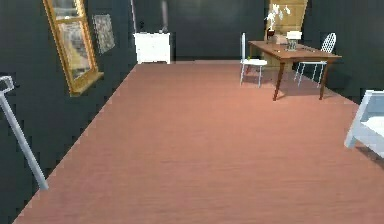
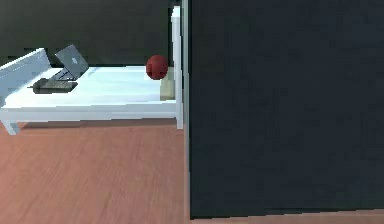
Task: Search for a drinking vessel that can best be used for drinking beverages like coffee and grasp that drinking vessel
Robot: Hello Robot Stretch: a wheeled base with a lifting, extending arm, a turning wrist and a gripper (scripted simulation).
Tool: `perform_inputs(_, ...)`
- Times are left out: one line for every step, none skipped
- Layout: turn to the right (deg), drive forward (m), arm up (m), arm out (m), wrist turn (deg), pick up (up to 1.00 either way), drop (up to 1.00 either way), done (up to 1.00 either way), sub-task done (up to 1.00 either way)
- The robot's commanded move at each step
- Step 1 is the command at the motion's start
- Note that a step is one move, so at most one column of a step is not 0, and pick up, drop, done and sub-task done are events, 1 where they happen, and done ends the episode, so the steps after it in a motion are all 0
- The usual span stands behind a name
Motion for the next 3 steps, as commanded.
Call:
perform_inputs(0.0, 1.0, 0.0, 0.0, 0.0, 0.0, 0.0, 0.0, 0.0)
perform_inputs(0.0, 1.0, 0.0, 0.0, 0.0, 0.0, 0.0, 0.0, 0.0)
perform_inputs(0.0, 1.0, 0.0, 0.0, 0.0, 0.0, 0.0, 0.0, 0.0)
